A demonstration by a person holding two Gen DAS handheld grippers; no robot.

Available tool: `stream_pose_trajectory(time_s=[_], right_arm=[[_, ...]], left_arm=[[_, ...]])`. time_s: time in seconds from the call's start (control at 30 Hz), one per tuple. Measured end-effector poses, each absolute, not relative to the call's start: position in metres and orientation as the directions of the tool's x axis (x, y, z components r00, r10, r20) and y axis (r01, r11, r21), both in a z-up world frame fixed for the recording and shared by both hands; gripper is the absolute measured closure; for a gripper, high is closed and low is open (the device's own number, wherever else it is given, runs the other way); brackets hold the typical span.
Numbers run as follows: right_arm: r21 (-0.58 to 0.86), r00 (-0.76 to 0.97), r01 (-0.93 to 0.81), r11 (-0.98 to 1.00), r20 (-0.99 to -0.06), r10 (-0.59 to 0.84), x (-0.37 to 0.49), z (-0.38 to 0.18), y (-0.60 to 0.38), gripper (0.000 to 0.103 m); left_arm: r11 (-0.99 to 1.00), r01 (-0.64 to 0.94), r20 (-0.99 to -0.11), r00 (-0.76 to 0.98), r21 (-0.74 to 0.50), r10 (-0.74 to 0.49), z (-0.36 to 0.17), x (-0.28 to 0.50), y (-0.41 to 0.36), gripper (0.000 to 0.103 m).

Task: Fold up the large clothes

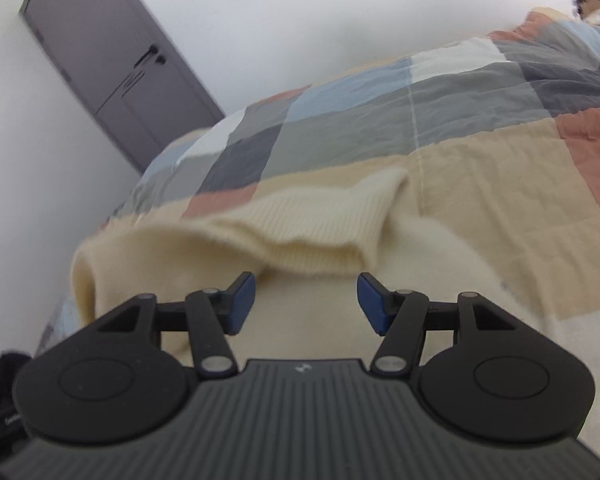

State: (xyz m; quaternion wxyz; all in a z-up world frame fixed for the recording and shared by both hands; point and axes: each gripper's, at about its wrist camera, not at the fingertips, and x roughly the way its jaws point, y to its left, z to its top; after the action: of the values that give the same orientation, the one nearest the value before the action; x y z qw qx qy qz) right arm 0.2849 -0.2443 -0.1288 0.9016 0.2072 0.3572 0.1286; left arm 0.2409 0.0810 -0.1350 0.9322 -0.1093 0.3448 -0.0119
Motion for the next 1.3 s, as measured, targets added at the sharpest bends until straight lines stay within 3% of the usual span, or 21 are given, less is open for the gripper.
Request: stream_pose_trajectory(time_s=[0.13,0.37,0.67,0.77,0.97,1.13,1.2,1.27,1.3], right_arm=[[0.365,0.669,-0.119,0.923,-0.658,0.346,0.293,-0.148,-0.212,0.044],[0.221,0.727,-0.1,0.97,-0.65,0.223,0.357,-0.164,-0.193,0.048],[0.37,0.79,-0.012,0.929,-0.566,0.235,0.424,-0.174,-0.217,0.048],[0.372,0.77,0.038,0.928,-0.603,0.21,0.437,-0.191,-0.226,0.047],[0.385,0.772,0.038,0.922,-0.598,0.217,0.437,-0.196,-0.227,0.048],[0.397,0.81,0.011,0.918,-0.541,0.224,0.425,-0.184,-0.233,0.047],[0.386,0.825,0.009,0.922,-0.524,0.212,0.42,-0.178,-0.238,0.031],[0.359,0.845,0.023,0.933,-0.506,0.174,0.415,-0.172,-0.245,0.022],[0.346,0.849,0.032,0.938,-0.504,0.157,0.413,-0.171,-0.248,0.022]], left_arm=[[0.987,-0.056,-0.655,0.754,-0.148,-0.055,-0.148,0.261,0.075,0.034],[0.991,-0.08,-0.66,0.751,-0.109,-0.012,-0.168,0.318,0.083,0.034],[0.937,-0.224,-0.603,0.798,-0.267,0.019,-0.169,0.344,0.13,0.035],[0.918,-0.247,-0.636,0.772,-0.311,-0.008,-0.18,0.356,0.142,0.035],[0.901,-0.288,-0.64,0.768,-0.325,0.015,-0.185,0.357,0.149,0.035],[0.918,-0.289,-0.601,0.796,-0.273,0.072,-0.172,0.346,0.147,0.035],[0.919,-0.32,-0.586,0.799,-0.229,0.132,-0.165,0.341,0.15,0.035],[0.911,-0.364,-0.591,0.785,-0.196,0.186,-0.164,0.339,0.155,0.035],[0.907,-0.369,-0.603,0.777,-0.205,0.18,-0.166,0.339,0.158,0.035]])
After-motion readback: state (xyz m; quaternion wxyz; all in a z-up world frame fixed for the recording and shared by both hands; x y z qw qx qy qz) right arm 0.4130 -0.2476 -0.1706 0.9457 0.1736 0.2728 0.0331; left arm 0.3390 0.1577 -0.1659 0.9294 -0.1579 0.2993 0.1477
